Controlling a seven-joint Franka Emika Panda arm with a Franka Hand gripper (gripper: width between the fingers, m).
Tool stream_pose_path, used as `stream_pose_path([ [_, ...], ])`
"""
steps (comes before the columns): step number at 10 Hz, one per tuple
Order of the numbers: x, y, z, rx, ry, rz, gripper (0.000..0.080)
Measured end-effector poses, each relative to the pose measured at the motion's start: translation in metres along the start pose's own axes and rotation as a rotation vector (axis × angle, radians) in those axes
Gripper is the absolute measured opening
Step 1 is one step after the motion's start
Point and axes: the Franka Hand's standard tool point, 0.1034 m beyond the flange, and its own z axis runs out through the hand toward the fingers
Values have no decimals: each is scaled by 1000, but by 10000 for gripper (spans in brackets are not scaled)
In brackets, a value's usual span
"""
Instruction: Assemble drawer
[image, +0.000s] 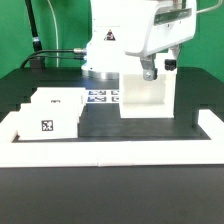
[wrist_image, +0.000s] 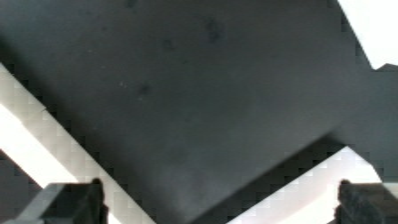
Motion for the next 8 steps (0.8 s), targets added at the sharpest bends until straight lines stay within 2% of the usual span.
stream_pose_path([
  [6,0,0,0,0,0,0,649],
  [7,-1,-1,-1,-2,2,7,649],
  [8,-6,-6,-4,-15,13,41,649],
])
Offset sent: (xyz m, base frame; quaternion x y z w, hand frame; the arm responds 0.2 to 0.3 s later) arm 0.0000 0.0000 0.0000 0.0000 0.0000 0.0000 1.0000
